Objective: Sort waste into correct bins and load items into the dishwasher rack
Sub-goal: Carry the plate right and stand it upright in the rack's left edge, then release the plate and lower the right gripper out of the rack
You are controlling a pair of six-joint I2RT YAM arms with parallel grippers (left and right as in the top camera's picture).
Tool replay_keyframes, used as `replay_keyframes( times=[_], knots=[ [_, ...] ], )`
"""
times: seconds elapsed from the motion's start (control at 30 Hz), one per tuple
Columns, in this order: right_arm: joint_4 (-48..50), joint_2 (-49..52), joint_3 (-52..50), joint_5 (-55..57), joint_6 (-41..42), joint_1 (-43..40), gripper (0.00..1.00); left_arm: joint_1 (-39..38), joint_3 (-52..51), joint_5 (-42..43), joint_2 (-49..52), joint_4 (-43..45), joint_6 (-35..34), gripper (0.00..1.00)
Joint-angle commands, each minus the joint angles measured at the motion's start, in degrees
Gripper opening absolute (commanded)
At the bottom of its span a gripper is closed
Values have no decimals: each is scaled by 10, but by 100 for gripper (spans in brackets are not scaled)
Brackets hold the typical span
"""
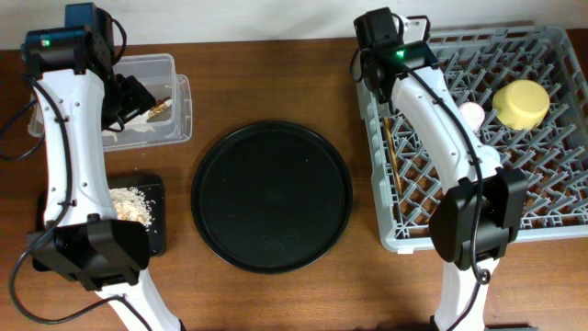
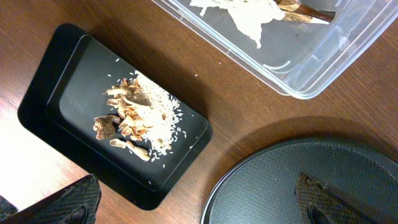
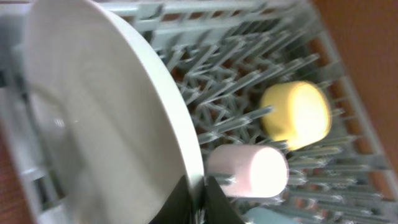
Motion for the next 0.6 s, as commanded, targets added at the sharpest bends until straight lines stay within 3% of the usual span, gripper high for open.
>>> replay_keyframes(
  times=[0.0, 0.07, 0.13, 0.33, 0.57],
  knots=[
    [-26, -1, 3, -110, 6, 2, 34, 1, 8, -8, -11, -1, 3, 99],
    [-48, -14, 18, -131, 6, 2, 72, 1, 8, -8, -11, -1, 3, 99],
    [-86, -40, 59, -157, 6, 2, 98, 1, 8, -8, -11, -1, 3, 99],
    [-242, -132, 190, -219, 15, 2, 98, 1, 8, -8, -11, -1, 3, 99],
    [-384, -253, 197, -271, 26, 2, 99, 1, 8, -8, -11, -1, 3, 99]
  ],
)
